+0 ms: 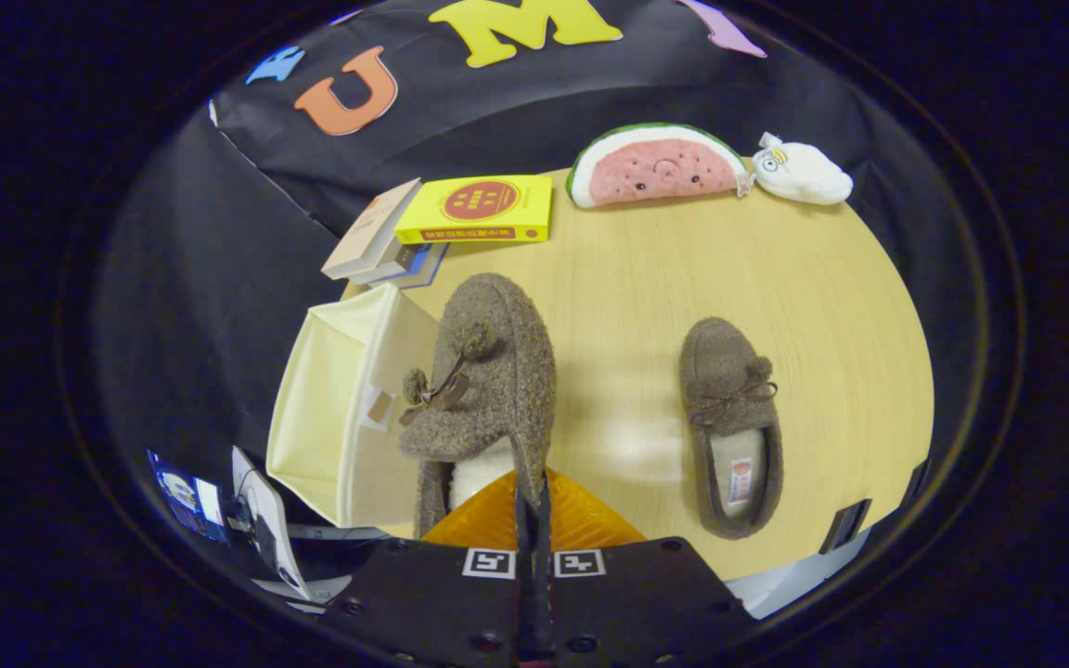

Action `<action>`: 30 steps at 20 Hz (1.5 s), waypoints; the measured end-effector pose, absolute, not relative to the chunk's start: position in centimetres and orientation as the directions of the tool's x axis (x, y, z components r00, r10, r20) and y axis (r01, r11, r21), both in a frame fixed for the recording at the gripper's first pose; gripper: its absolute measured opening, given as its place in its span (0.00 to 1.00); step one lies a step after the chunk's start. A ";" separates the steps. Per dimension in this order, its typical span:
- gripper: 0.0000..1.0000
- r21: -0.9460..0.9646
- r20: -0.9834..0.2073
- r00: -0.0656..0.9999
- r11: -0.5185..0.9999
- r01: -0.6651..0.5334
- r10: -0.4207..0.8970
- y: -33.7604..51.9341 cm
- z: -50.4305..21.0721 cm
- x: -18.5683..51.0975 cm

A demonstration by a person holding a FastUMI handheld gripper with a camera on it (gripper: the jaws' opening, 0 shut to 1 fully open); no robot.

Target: Open the storage box then place both shoes into the box .Put the left shoe in first, then the right shoe, with the right side of both shoes facing outward in a uniform manner.

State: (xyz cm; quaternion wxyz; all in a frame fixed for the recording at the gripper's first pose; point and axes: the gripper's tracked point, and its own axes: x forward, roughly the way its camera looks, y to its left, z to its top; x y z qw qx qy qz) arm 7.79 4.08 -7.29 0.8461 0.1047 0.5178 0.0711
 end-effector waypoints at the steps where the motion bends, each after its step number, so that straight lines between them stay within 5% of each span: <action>1: 0.01 0.254 -0.854 0.465 0.967 -0.017 0.232 4.9 -6.2 7.9; 7: 0.00 0.387 -0.747 0.577 0.922 -0.029 0.332 13.7 -0.1 9.0; 12: 0.00 0.437 -0.748 0.543 0.899 -0.030 0.382 22.3 -3.4 9.7; 22: 0.01 0.228 -0.902 0.400 0.965 0.128 0.160 28.4 -17.9 11.5; 30: 0.01 0.131 -0.942 0.321 0.987 0.096 0.094 29.8 -21.9 12.0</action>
